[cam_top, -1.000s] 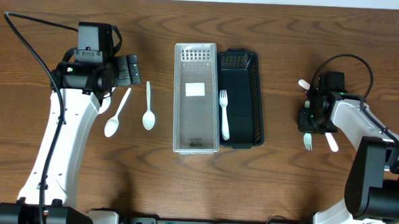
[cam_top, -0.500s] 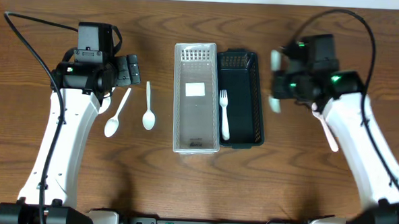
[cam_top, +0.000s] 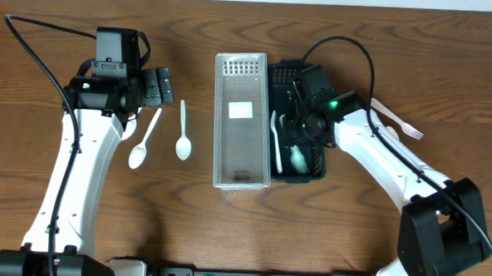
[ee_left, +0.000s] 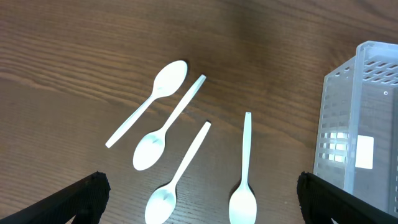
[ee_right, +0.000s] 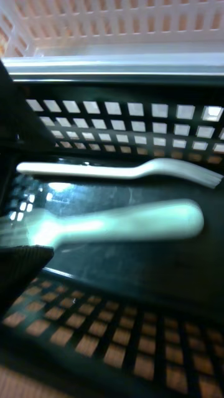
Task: Pack container
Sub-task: 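Place the mint-green fork into the black tray with right gripper, then move right gripper back and grasp the white spoon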
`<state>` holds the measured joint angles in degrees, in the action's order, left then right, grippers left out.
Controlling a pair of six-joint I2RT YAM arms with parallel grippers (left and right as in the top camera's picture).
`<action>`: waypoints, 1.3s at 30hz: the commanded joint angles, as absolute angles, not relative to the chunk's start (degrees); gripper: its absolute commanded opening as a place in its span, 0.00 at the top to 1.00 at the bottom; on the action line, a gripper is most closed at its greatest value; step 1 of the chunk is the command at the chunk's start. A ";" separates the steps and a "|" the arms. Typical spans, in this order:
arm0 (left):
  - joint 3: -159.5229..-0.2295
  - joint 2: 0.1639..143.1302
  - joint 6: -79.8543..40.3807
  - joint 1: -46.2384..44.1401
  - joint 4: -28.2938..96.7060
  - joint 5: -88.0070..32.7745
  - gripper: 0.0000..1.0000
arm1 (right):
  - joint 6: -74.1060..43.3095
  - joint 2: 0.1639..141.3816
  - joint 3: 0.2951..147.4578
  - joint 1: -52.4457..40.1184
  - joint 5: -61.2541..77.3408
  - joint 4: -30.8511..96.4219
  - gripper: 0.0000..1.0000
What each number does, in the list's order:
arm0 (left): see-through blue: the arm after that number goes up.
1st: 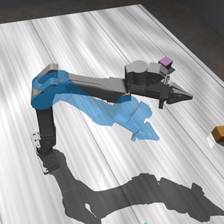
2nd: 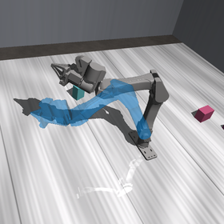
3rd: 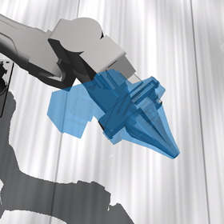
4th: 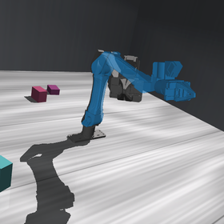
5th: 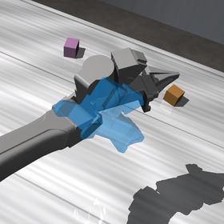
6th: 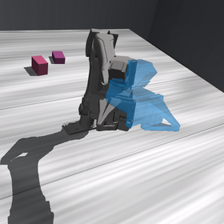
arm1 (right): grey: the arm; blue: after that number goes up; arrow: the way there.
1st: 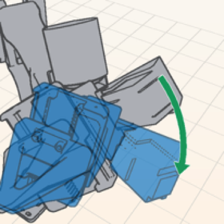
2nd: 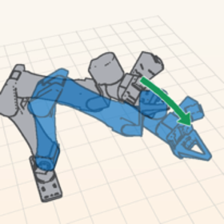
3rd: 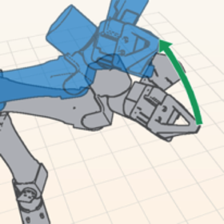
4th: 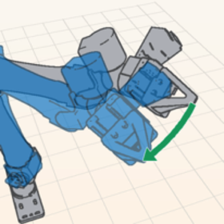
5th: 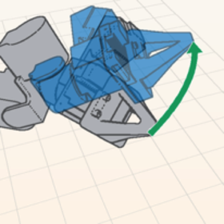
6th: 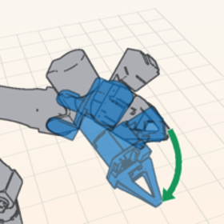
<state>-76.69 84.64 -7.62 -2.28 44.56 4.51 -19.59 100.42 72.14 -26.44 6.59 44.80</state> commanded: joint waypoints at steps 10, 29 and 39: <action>-77.69 85.14 -7.09 -2.00 44.56 5.17 0.02 | 1.43 88.84 77.56 -3.81 -5.69 48.88 0.07; -77.69 85.14 -7.09 -2.00 44.56 5.17 0.02 | 18.90 109.12 75.20 12.71 1.52 55.29 0.38; -77.67 85.14 -7.09 -2.00 44.56 5.17 0.02 | 14.81 115.15 75.20 12.69 0.99 55.75 0.67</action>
<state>-76.69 84.64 -7.62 -2.28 44.56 4.51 17.06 113.82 75.44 12.53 0.67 55.70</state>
